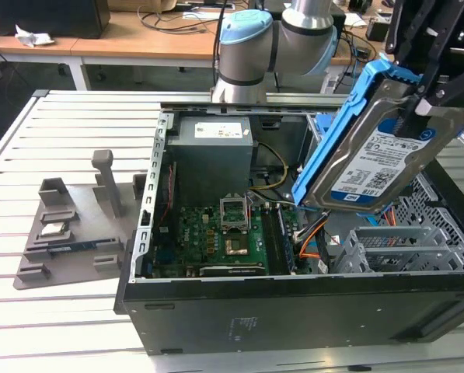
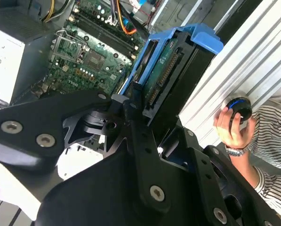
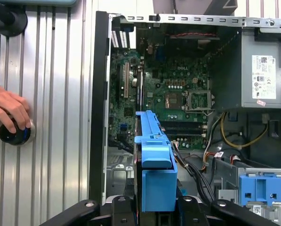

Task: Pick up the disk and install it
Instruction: 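Pick up the disk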

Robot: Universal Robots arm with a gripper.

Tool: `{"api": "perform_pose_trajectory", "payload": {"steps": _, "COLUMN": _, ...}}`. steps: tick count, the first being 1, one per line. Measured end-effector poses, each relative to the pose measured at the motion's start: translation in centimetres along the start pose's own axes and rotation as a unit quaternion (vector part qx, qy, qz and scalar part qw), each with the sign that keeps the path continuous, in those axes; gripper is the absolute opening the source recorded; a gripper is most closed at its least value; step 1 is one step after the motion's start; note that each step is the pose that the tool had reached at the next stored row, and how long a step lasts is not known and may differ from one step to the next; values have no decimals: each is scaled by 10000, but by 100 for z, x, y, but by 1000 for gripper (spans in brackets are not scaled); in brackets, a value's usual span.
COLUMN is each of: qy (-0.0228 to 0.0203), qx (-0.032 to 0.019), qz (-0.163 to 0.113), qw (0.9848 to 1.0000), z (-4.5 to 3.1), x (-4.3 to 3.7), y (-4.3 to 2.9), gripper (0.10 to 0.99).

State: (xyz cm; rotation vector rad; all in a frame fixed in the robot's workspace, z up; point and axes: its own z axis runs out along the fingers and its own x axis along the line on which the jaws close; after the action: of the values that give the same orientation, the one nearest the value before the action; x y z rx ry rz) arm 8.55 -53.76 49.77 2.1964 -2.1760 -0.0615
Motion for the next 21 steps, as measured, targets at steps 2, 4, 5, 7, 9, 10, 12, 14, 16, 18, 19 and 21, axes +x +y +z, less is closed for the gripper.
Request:
{"api": "perform_pose_trajectory", "payload": {"steps": 2, "qy": 0, "qx": -2, "qz": 0, "qw": 10000, "z": -4, "x": 1, "y": -61, "gripper": 369}}
{"api": "perform_pose_trajectory", "payload": {"steps": 4, "qy": 0, "qx": -5, "qz": 0, "qw": 10000, "z": -10, "x": 2, "y": -149, "gripper": 369}}
{"api": "perform_pose_trajectory", "payload": {"steps": 5, "qy": 0, "qx": -7, "qz": 0, "qw": 10000, "z": -13, "x": 2, "y": -207, "gripper": 369}}
{"api": "perform_pose_trajectory", "payload": {"steps": 7, "qy": 0, "qx": -9, "qz": 1, "qw": 10000, "z": -17, "x": 3, "y": -261, "gripper": 369}}
{"api": "perform_pose_trajectory", "payload": {"steps": 9, "qy": 0, "qx": -11, "qz": 0, "qw": 10000, "z": -22, "x": 3, "y": -347, "gripper": 369}}
{"api": "perform_pose_trajectory", "payload": {"steps": 10, "qy": 0, "qx": -12, "qz": 0, "qw": 10000, "z": -24, "x": 4, "y": -381, "gripper": 369}}
{"api": "perform_pose_trajectory", "payload": {"steps": 12, "qy": 0, "qx": -16, "qz": 0, "qw": 10000, "z": -32, "x": 5, "y": -501, "gripper": 369}}
{"api": "perform_pose_trajectory", "payload": {"steps": 14, "qy": 0, "qx": -18, "qz": 0, "qw": 10000, "z": -37, "x": 6, "y": -582, "gripper": 369}}
{"api": "perform_pose_trajectory", "payload": {"steps": 16, "qy": 0, "qx": -19, "qz": 0, "qw": 10000, "z": -40, "x": 6, "y": -638, "gripper": 369}}
{"api": "perform_pose_trajectory", "payload": {"steps": 18, "qy": 0, "qx": -22, "qz": 0, "qw": 10000, "z": -47, "x": 7, "y": -737, "gripper": 369}}
{"api": "perform_pose_trajectory", "payload": {"steps": 19, "qy": 0, "qx": -23, "qz": 0, "qw": 10000, "z": -49, "x": 8, "y": -779, "gripper": 369}}
{"api": "perform_pose_trajectory", "payload": {"steps": 21, "qy": 0, "qx": -24, "qz": 0, "qw": 10000, "z": -53, "x": 8, "y": -832, "gripper": 369}}
